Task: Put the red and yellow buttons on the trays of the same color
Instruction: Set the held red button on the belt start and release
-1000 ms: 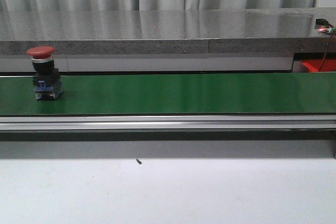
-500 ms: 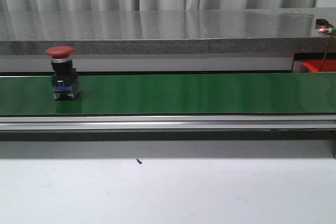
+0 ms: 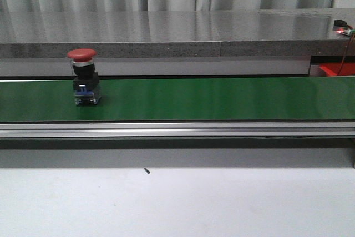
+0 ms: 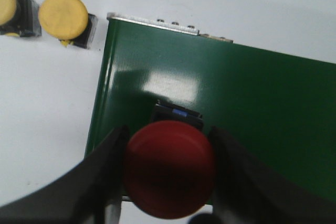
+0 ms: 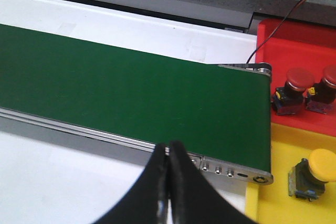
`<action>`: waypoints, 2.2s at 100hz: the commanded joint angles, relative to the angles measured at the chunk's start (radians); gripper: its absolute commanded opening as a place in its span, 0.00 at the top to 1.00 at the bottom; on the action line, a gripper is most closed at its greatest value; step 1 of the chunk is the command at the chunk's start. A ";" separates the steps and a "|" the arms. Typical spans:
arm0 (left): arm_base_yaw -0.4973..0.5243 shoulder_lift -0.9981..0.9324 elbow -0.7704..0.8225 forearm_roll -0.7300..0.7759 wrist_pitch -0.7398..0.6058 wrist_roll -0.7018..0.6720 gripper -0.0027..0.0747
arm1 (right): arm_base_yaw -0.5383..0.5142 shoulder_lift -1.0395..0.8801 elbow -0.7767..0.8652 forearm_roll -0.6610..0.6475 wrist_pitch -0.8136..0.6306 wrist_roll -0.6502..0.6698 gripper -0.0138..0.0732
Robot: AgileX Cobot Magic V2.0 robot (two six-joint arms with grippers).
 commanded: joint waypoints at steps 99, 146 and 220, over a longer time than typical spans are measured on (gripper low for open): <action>-0.070 -0.077 0.114 -0.013 -0.139 0.000 0.18 | 0.002 -0.002 -0.026 0.015 -0.058 -0.002 0.92; -0.100 -0.326 0.089 -0.016 -0.247 0.037 0.18 | 0.002 -0.002 -0.026 0.015 -0.058 -0.002 0.92; -0.257 -1.076 0.795 -0.014 -0.605 0.099 0.62 | 0.002 -0.002 -0.026 0.015 -0.064 -0.002 0.92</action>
